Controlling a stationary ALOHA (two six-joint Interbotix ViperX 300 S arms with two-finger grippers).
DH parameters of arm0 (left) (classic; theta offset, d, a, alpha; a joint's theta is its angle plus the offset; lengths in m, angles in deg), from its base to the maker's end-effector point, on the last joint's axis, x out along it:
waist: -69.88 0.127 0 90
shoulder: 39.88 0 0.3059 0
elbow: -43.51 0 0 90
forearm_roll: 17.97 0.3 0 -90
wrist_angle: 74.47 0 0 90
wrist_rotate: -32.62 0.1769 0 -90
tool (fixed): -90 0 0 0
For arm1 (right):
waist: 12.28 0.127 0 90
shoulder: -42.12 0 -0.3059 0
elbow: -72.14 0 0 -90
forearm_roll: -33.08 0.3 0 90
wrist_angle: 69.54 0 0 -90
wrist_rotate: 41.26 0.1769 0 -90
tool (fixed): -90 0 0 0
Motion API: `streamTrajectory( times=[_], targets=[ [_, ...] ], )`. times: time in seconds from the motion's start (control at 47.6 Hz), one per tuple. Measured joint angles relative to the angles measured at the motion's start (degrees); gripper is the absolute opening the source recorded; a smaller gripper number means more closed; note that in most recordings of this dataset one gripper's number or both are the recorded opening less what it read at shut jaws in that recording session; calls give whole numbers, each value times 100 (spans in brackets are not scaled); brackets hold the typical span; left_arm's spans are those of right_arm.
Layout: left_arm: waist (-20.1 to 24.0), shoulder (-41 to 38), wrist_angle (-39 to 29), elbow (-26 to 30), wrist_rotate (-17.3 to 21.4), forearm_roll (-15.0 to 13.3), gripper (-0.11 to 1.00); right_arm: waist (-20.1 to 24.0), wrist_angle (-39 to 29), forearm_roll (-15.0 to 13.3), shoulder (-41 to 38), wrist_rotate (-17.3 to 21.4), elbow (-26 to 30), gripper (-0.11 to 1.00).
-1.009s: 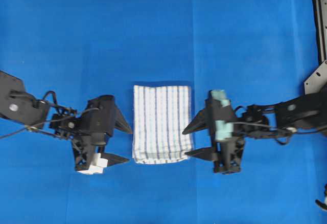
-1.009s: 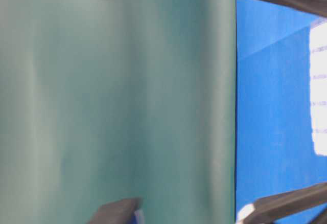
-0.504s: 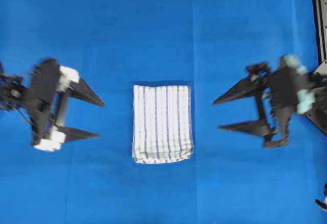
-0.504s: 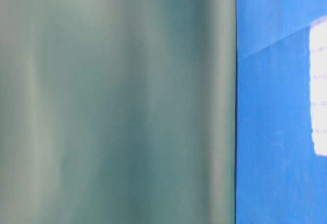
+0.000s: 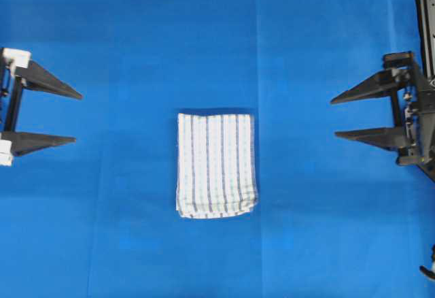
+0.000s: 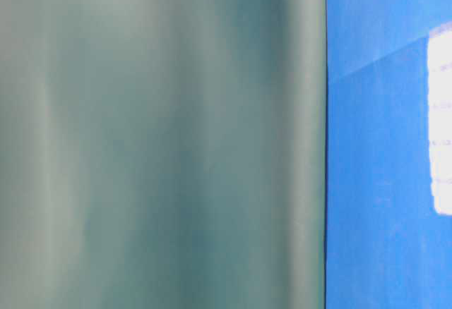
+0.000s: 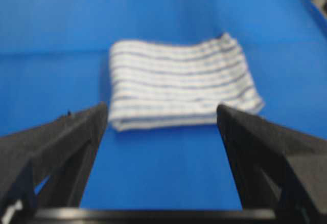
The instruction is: Fold the blue towel.
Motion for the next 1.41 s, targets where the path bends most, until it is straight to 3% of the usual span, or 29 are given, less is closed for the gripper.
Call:
streamTrajectory(
  times=[0.231, 0.483, 1.408],
  targets=[
    [325, 1046, -325, -668, 9, 0, 83, -62, 18, -18, 624, 0, -615, 93],
    [360, 1811, -475, -888, 9, 0, 83, -97, 211, 132, 650, 35, -870, 93],
    [360, 1881, -475, -949, -18, 0, 83, -97, 378, 167, 527, 35, -896, 92]
  ],
)
